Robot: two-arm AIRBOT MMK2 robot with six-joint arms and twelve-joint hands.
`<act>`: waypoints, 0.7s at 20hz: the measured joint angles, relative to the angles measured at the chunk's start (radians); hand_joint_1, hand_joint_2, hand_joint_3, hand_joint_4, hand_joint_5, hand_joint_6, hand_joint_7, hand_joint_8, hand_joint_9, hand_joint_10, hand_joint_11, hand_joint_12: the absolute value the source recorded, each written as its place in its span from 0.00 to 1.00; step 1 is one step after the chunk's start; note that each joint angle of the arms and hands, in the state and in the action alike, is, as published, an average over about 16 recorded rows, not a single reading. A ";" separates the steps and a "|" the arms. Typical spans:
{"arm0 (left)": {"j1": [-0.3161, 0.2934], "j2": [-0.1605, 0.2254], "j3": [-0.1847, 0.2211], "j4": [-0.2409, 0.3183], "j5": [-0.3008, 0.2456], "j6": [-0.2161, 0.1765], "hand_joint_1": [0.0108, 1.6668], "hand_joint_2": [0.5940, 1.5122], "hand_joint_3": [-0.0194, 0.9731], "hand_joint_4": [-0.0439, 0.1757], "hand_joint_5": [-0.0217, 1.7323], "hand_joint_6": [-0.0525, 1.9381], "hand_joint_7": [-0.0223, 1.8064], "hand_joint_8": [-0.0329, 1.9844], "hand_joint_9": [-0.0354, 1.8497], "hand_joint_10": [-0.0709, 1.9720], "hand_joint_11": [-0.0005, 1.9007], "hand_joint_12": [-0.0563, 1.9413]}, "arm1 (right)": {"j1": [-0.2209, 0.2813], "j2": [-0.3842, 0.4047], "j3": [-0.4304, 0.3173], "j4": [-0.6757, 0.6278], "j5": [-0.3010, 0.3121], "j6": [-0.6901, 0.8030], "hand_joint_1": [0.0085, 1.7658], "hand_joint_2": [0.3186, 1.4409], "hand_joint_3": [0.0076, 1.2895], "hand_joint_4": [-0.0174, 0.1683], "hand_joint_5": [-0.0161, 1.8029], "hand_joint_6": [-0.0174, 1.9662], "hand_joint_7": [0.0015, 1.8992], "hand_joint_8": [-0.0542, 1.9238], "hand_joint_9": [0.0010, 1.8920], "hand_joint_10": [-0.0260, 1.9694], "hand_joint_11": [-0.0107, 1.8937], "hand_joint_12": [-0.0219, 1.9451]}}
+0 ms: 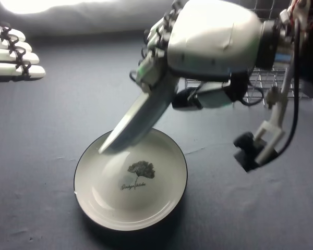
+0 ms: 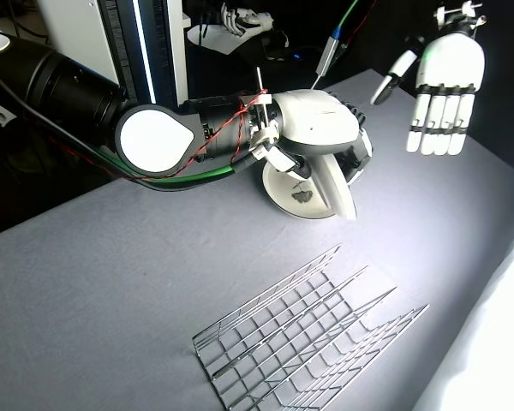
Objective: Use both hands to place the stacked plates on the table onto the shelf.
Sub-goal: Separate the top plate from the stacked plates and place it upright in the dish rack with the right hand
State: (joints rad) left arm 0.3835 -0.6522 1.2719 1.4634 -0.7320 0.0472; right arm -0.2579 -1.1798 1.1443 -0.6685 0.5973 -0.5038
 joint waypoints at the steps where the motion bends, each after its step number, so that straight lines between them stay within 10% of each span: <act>1: -0.001 0.001 0.003 0.005 0.003 0.006 0.00 0.52 0.04 0.19 0.07 0.03 0.07 0.02 0.08 0.04 0.02 0.11 | 0.007 0.000 -0.001 0.033 -0.013 0.009 0.76 0.57 0.01 0.08 0.54 0.51 0.58 0.41 0.50 0.55 0.42 0.64; 14: -0.002 0.001 -0.008 0.067 0.026 0.070 0.01 0.52 0.04 0.19 0.07 0.03 0.08 0.02 0.08 0.04 0.02 0.12 | 0.110 0.000 -0.009 0.462 -0.198 0.112 0.77 0.57 0.01 0.07 0.53 0.51 0.57 0.43 0.49 0.56 0.41 0.66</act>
State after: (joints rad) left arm 0.3812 -0.6510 1.2634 1.5303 -0.7063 0.1168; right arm -0.1478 -1.1802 1.1350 -0.2060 0.3989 -0.3916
